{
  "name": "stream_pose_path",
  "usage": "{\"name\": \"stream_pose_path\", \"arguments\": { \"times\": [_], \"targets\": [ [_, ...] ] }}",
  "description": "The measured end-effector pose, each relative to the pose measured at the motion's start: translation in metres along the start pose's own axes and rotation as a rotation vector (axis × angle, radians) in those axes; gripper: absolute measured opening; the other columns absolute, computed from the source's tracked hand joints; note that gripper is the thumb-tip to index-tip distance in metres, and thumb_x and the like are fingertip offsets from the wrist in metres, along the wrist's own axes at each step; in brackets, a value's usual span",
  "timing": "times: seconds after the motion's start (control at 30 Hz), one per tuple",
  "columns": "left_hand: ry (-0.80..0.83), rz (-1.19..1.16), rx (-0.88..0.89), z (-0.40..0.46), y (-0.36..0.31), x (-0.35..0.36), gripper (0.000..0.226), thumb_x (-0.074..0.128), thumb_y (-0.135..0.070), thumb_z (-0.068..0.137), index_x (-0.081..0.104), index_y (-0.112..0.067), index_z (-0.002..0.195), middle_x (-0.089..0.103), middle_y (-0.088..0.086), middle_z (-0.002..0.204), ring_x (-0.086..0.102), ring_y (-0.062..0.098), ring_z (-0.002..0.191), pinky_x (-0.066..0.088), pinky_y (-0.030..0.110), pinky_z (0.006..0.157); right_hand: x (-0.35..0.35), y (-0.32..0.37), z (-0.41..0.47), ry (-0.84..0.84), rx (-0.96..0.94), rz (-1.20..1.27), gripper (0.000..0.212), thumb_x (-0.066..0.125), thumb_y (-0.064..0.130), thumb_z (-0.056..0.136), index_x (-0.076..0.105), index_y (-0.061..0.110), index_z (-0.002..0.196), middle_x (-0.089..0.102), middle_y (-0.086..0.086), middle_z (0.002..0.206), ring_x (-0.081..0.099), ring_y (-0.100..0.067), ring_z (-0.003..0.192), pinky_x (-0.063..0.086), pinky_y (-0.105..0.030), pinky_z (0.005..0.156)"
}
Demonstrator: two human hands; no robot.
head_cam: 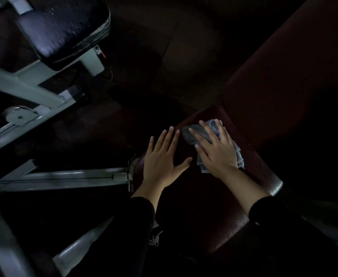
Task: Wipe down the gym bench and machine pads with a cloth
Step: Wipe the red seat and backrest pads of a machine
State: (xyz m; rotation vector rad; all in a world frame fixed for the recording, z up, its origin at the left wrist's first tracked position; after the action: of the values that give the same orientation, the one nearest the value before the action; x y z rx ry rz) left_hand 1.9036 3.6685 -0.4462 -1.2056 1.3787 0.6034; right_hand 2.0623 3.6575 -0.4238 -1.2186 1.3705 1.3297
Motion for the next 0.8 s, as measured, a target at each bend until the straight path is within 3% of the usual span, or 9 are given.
{"name": "stream_pose_path", "arguments": {
  "times": [0.23,0.33,0.47,0.57,0.67,0.8],
  "targets": [
    [-0.007,0.007,0.015,0.0,0.0,0.002,0.086,0.015,-0.076,0.089,-0.002,-0.022,0.154,-0.005,-0.004,0.162,-0.008,0.012,0.148,0.002,0.043,0.121,-0.001,0.008,0.026,-0.001,-0.034,0.024,0.044,0.025,0.052,0.1,0.038,0.046,0.141,0.036,0.007,0.152,0.018,-0.031,0.145,0.023,-0.047,0.115],
    [-0.008,-0.003,0.023,0.0,0.001,0.001,0.086,0.015,-0.075,0.09,-0.001,-0.021,0.154,-0.004,-0.002,0.162,-0.007,0.012,0.148,0.002,0.042,0.121,-0.002,0.009,0.062,0.038,-0.046,0.021,0.044,0.025,0.05,0.099,0.043,0.042,0.139,0.039,0.006,0.15,0.019,-0.029,0.145,0.017,-0.044,0.116],
    [0.0,-0.021,0.033,0.0,0.001,0.002,0.086,0.015,-0.075,0.09,-0.002,-0.021,0.155,-0.006,-0.003,0.162,-0.009,0.012,0.148,0.001,0.041,0.122,-0.001,-0.005,0.082,0.058,0.056,-0.003,0.055,0.014,0.051,0.097,0.039,0.033,0.144,0.033,0.004,0.154,0.013,-0.026,0.147,0.017,-0.045,0.118],
    [-0.01,-0.024,0.03,0.0,0.001,0.002,0.087,0.016,-0.076,0.09,-0.001,-0.021,0.155,-0.006,-0.003,0.162,-0.009,0.012,0.148,0.001,0.041,0.122,-0.004,-0.02,0.057,-0.011,0.184,0.072,0.05,0.019,0.046,0.099,0.034,0.034,0.146,0.026,0.008,0.157,0.018,-0.024,0.146,0.03,-0.048,0.111],
    [-0.014,-0.025,0.027,0.0,0.001,0.001,0.087,0.017,-0.076,0.089,0.0,-0.021,0.155,-0.005,-0.003,0.162,-0.009,0.011,0.148,0.0,0.041,0.122,-0.005,-0.014,0.024,-0.093,0.27,0.079,0.048,0.025,0.041,0.1,0.039,0.03,0.145,0.031,0.004,0.156,0.025,-0.031,0.142,0.032,-0.052,0.109],
    [-0.03,-0.04,0.019,0.0,0.001,0.0,0.087,0.02,-0.075,0.089,0.005,-0.019,0.155,-0.001,-0.003,0.162,-0.006,0.011,0.148,0.001,0.04,0.122,0.004,0.021,0.021,-0.055,0.128,-0.008,0.047,0.03,0.038,0.098,0.046,0.028,0.141,0.04,-0.001,0.151,0.019,-0.036,0.143,0.029,-0.053,0.11]
  ]
}}
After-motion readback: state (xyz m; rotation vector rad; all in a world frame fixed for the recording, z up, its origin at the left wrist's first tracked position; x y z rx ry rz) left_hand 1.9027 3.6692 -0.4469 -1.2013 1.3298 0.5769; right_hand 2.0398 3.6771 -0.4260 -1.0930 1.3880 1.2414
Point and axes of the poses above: each hand's wrist, its own z-axis towards the middle knuckle, its own x-axis out of the palm, y = z × x, the point moved 7 cm from there along z, towards the middle knuckle
